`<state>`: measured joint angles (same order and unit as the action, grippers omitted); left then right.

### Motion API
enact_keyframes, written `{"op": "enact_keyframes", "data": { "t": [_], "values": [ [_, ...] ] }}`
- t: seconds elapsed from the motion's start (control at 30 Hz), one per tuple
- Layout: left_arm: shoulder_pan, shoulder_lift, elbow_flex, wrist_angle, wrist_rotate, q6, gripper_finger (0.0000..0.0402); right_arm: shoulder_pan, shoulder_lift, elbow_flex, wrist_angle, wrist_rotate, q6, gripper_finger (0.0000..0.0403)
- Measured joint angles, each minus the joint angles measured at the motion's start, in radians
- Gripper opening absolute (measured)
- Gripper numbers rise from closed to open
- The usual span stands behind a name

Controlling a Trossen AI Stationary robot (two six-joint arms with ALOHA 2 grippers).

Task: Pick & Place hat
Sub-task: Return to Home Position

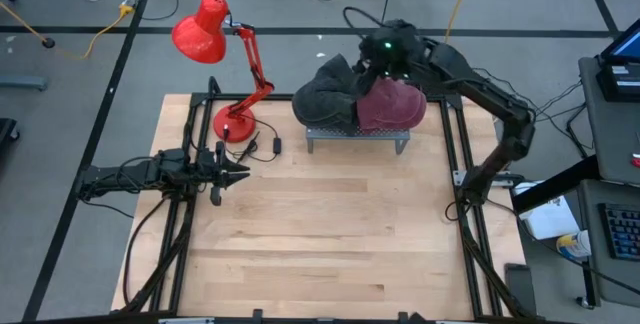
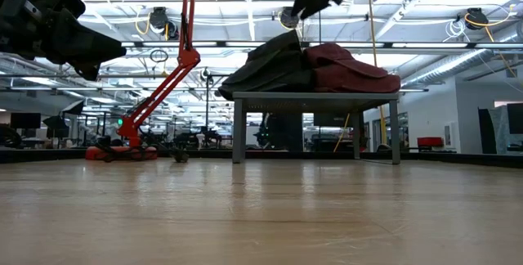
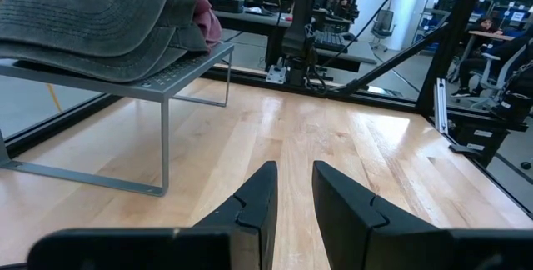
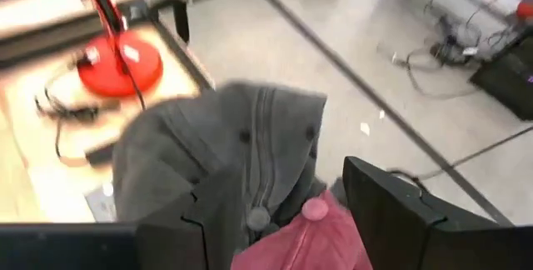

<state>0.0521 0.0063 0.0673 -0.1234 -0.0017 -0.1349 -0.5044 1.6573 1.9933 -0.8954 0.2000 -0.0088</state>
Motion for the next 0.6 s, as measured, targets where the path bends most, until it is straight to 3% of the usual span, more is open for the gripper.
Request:
{"op": "enact_keyframes", "data": {
  "t": [0.13,0.37,0.6],
  "values": [
    [0.0,0.0,0.0,0.0,0.0,0.0,0.0081,0.021,-0.105,-0.144,0.161,0.009,0.026,0.0197],
    [0.0,0.0,0.0,0.0,0.0,0.0,0.0081,0.103,-0.386,-0.622,0.652,0.009,-0.013,0.0196],
    [0.0,0.0,0.0,0.0,0.0,0.0,0.0081,0.204,-0.655,-0.987,0.817,0.065,-0.023,0.0195]
  ]
}}
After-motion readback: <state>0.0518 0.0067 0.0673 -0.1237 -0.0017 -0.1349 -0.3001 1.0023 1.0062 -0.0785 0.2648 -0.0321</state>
